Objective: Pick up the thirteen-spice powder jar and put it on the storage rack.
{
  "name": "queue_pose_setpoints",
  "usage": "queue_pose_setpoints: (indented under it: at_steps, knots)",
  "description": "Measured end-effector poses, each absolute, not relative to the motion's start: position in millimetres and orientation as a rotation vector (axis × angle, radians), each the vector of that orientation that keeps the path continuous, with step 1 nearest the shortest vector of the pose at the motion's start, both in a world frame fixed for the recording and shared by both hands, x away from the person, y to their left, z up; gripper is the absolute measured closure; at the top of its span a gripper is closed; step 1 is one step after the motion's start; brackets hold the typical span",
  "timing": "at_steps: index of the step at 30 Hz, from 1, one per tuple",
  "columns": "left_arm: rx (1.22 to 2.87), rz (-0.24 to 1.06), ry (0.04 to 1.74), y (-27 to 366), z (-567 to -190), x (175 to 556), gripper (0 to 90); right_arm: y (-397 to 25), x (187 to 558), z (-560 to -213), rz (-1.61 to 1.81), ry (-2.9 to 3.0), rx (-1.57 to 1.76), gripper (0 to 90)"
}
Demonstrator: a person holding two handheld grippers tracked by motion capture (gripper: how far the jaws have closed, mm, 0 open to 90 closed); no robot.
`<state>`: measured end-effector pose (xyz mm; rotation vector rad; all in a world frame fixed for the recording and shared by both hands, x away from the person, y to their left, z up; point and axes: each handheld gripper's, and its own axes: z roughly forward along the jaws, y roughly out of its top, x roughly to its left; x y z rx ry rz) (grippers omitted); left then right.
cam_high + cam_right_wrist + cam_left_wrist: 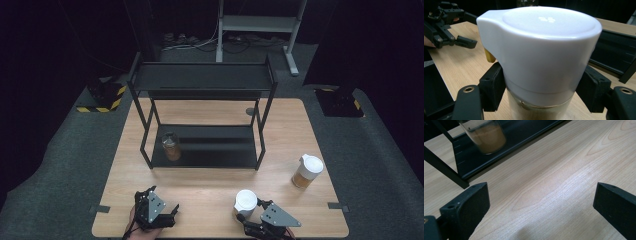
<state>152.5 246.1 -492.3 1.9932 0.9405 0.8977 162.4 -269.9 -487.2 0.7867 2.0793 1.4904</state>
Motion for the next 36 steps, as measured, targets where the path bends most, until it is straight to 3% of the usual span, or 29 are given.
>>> queue_pose_setpoints:
  at_steps: [36]
  knots:
    - [1.995,0.899,0.914,248,-493,151,1.0,-235,191,-461,1.502,2.050,0.764,30.4]
